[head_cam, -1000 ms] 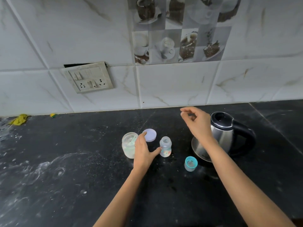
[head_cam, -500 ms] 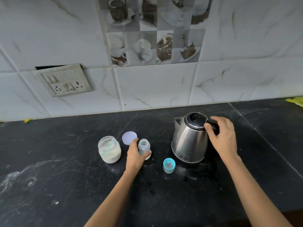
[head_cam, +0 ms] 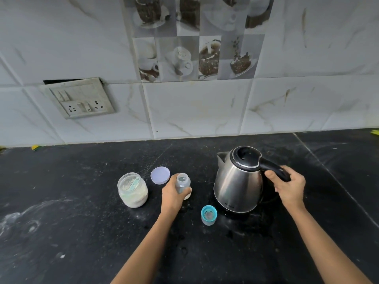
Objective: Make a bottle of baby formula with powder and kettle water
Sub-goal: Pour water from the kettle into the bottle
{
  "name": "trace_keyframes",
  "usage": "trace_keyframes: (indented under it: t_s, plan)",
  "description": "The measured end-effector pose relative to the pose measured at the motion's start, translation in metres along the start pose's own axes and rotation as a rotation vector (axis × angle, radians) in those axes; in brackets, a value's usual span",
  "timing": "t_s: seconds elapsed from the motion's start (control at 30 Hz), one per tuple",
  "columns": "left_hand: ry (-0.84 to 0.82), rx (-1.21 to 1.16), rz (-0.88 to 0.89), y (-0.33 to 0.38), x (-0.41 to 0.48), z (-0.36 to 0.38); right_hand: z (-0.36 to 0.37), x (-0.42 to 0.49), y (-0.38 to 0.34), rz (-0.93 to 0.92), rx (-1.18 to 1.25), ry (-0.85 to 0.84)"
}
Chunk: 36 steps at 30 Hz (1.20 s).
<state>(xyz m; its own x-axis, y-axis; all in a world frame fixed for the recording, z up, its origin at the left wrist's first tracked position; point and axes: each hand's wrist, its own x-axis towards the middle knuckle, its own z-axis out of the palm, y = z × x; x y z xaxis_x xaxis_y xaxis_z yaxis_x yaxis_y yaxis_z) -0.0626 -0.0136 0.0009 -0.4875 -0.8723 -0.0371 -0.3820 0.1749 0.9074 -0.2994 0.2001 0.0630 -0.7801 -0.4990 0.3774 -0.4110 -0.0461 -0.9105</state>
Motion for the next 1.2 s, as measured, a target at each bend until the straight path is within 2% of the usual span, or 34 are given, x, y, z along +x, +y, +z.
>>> trace_keyframes:
  t_s: [0.23, 0.43, 0.87, 1.2]
  plan:
    - [-0.018, 0.015, 0.021, 0.0, 0.009, -0.003, 0.013, 0.02, -0.025, -0.102, -0.008, -0.093]
    - [-0.012, 0.022, 0.017, -0.001, 0.009, -0.001, 0.032, 0.04, -0.036, -0.231, -0.195, -0.18]
    - [-0.017, -0.044, -0.009, -0.007, 0.007, 0.0, 0.053, 0.052, -0.067, -0.116, -0.293, -0.333]
    - [-0.036, -0.053, -0.007, -0.014, 0.009, 0.0, 0.067, 0.056, -0.079, -0.155, -0.393, -0.406]
